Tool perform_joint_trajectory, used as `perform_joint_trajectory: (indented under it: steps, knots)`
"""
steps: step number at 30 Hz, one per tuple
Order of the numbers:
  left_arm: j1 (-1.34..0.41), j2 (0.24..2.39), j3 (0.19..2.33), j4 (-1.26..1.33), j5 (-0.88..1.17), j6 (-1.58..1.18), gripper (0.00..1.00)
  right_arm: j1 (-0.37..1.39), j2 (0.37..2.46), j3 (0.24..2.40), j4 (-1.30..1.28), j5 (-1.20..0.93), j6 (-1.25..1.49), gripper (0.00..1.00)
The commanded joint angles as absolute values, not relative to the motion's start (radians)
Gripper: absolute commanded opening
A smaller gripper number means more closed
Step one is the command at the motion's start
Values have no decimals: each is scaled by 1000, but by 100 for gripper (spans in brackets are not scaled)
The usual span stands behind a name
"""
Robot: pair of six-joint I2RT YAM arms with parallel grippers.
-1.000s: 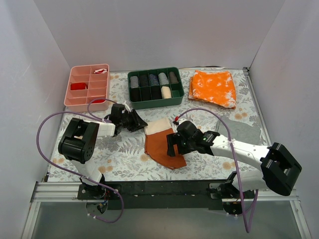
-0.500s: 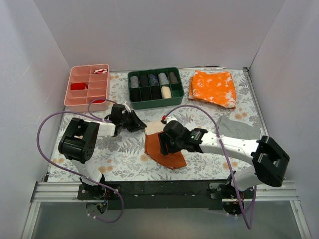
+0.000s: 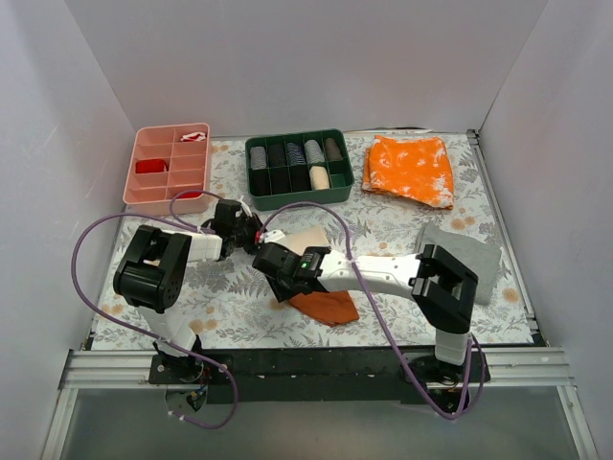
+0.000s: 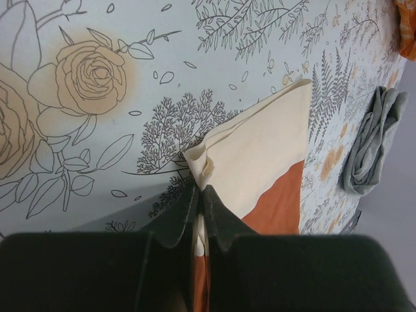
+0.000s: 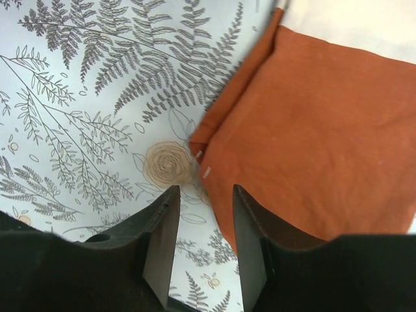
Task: Roll the underwear
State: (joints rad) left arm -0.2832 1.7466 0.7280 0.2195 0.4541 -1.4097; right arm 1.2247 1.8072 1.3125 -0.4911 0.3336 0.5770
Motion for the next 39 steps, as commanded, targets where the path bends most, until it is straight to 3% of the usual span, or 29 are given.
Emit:
perform_joint_trajectory:
  steps: [1, 32, 39]
  knots:
    - [-278, 1749, 749, 187, 442, -1401, 0, 1256, 1881, 1419, -574, 394, 568, 44]
    - [-276, 1747, 752, 170, 440, -1402, 0, 1267, 2098, 1588, -624, 443, 489, 44]
    - [-276, 1740, 749, 164, 437, -1397, 0, 1261, 2138, 1591, -663, 445, 508, 38]
